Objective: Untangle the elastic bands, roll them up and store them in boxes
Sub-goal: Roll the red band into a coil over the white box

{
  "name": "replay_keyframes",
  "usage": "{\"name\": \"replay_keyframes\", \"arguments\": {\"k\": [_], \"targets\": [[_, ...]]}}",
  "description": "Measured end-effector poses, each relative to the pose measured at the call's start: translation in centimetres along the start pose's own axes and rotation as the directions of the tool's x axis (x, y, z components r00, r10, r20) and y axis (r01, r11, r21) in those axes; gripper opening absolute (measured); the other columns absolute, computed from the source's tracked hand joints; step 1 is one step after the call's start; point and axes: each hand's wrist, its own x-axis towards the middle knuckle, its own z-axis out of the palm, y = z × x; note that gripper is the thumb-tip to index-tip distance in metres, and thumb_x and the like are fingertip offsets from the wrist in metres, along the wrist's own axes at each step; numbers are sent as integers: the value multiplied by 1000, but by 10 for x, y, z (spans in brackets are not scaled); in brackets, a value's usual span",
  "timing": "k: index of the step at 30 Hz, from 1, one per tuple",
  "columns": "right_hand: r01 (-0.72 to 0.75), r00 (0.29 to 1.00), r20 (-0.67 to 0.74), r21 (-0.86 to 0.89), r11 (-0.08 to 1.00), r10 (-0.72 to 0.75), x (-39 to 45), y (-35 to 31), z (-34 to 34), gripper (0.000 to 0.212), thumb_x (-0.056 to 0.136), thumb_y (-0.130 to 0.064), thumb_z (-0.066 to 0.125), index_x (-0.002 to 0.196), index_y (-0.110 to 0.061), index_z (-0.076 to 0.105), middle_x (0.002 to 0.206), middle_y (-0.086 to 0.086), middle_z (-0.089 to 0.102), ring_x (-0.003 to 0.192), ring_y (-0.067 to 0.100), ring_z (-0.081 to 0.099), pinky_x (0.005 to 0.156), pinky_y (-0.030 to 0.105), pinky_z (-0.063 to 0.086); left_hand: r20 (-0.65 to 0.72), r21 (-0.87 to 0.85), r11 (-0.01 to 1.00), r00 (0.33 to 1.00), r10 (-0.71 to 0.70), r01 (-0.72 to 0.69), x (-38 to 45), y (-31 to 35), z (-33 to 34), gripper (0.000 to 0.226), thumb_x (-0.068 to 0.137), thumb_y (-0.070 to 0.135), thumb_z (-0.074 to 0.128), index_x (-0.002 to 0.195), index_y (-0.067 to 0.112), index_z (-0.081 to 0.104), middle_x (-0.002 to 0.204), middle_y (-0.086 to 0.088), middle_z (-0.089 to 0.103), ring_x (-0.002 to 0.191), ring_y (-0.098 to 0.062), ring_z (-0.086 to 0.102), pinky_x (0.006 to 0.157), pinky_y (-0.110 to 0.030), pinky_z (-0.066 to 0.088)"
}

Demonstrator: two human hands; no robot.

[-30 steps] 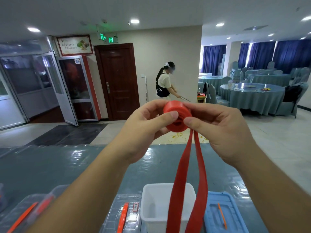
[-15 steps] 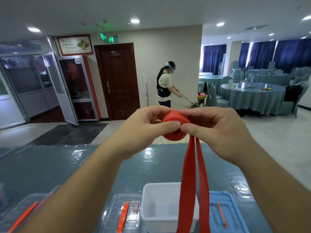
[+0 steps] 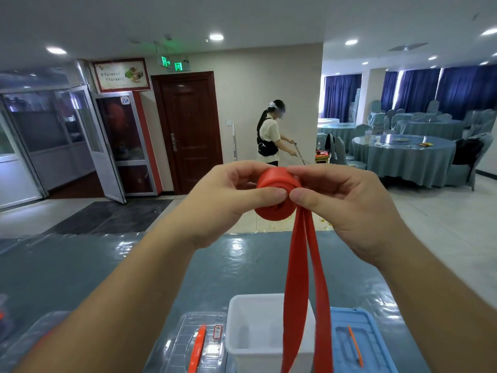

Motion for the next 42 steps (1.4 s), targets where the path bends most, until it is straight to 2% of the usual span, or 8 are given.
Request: {"name": "replay_keyframes", "arguments": {"k": [4,9,14,19,25,33,38,42], "targets": [[0,998,-58,50,999,3,-1,1,0,33,77,-25,75,109,-24,79,102,-1,82,100,19,78,93,33,61,-50,-262,964,997,-64,49,-4,-11,13,40,80,16,80,119,8,73,105,-11,77,97,-21,73,90,-31,60],[28,998,-53,-18,999,-29,-7,-2,0,27,77,-23,75,104,-26,79,97,-8,82,95,13,78,89,25,61,-1,-209,973,995,-101,99,-3,-8,12,39,82,20,74,119,8,74,107,-11,79,98,-21,76,85,-29,60],[23,990,-137,23,999,-20,-5,-1,4,33,76,-26,77,109,-23,79,99,-5,82,96,14,78,89,27,61,-51,-368,926,992,-117,90,-4,-12,21,38,80,23,73,116,10,74,100,-7,77,92,-17,72,87,-32,61],[-11,1000,8,-103,995,12,-7,-2,-8,35,82,-8,79,113,-25,77,103,-11,81,99,9,77,90,21,59,-36,-382,913,985,-170,144,-3,-20,23,39,80,25,75,116,11,75,107,-10,76,98,-20,71,97,-39,58],[-26,992,113,-241,970,55,-5,-2,-14,40,85,-5,80,109,-37,76,102,-14,81,98,7,77,93,24,60,51,61,989,989,-138,135,0,-8,7,29,87,12,79,115,10,74,105,-9,80,100,-23,77,90,-30,61],[7,998,-68,-15,1000,-8,-6,8,-7,44,73,-20,80,117,-16,78,104,-3,82,101,16,78,94,29,60,-50,-281,954,991,-120,102,-6,-16,16,40,82,14,74,121,5,70,111,-16,77,102,-29,76,87,-34,63],[20,999,-28,-11,1000,-20,-3,6,-4,41,72,-20,80,112,-16,78,102,-2,82,98,16,78,91,31,62,-22,-10,1000,999,-23,23,-1,-6,6,43,76,20,80,118,11,73,105,-11,79,99,-26,77,86,-32,62],[44,996,-87,133,990,-33,-4,3,-1,41,73,-19,79,113,-23,76,106,-2,81,103,18,77,92,31,61,-102,-293,956,995,-7,-23,-1,-7,17,42,80,17,74,121,6,71,107,-11,78,98,-22,75,86,-33,62]]}}
